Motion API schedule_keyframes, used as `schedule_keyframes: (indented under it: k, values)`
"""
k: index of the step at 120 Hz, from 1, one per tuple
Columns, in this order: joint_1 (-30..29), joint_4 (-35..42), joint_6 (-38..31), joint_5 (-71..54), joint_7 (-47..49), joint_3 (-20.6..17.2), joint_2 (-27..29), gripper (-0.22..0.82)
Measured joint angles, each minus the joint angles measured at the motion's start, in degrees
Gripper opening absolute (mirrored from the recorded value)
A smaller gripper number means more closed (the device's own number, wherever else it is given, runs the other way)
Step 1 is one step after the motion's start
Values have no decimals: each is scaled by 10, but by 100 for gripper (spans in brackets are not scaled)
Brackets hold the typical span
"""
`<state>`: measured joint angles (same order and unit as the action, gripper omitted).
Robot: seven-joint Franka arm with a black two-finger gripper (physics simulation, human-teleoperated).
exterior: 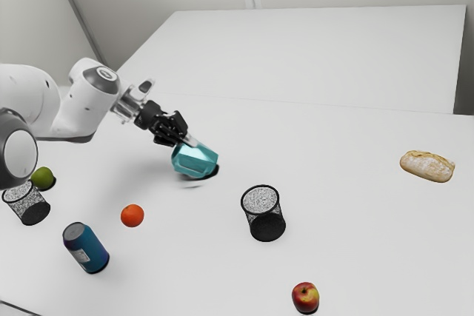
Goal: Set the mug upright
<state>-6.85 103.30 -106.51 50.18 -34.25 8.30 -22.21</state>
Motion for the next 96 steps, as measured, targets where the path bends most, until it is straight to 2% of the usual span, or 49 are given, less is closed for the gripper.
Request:
schedule_keyframes:
  k: [24,43,70,96]
  values:
    - [0,-1,-2,-2,6,-1,5,-14]
    - [16,1,-14,-52,16,-1,39,-16]
    - [110,50,-58,-302,78,-1,117,-17]
    - [175,87,-94,-544,165,-13,146,-18]
